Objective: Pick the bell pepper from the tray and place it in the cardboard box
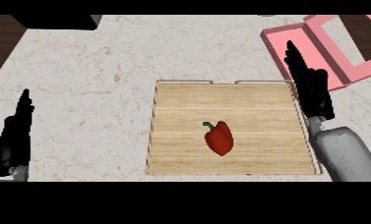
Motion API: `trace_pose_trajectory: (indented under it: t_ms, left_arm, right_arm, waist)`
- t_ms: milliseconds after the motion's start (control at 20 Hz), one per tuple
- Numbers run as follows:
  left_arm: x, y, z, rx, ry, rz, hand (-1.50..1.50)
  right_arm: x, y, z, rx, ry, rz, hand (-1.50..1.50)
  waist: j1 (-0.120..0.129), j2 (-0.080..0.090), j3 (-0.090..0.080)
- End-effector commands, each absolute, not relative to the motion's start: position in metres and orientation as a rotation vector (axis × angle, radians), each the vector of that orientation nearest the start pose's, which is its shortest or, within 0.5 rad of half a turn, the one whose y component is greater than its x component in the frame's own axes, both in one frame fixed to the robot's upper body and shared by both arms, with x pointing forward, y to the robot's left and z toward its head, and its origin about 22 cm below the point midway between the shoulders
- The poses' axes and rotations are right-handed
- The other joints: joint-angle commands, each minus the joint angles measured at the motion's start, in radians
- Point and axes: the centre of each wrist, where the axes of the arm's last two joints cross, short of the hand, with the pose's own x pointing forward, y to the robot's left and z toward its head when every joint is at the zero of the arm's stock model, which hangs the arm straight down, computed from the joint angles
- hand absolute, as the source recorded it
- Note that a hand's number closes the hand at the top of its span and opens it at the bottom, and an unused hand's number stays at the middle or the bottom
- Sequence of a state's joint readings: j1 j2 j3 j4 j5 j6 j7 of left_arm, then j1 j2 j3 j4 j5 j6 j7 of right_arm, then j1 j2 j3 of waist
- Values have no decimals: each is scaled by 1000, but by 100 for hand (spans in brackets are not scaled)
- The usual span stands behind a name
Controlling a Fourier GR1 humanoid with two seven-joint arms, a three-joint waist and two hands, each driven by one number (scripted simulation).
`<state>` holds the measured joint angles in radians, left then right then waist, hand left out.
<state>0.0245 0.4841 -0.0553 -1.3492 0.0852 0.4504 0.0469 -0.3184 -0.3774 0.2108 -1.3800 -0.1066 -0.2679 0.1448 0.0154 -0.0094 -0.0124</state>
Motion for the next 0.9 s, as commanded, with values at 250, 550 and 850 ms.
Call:
trace_pose_trajectory:
  t_ms: [250, 550, 850]
  left_arm:
    - [274, 280, 52, 320, -1731, -429, 0]
    - [282, 265, 65, 116, -1755, -532, 0]
    - [290, 257, 65, 105, -1748, -517, 0]
  right_arm:
    - [320, -205, 198, 204, -2129, 455, -150]
    - [320, -276, 159, 40, -2093, 812, -150]
    - [309, -286, 170, -39, -2170, 1193, -150]
  waist:
    - [-65, -14, 15]
    - [-23, 14, 14]
    - [-19, 12, 13]
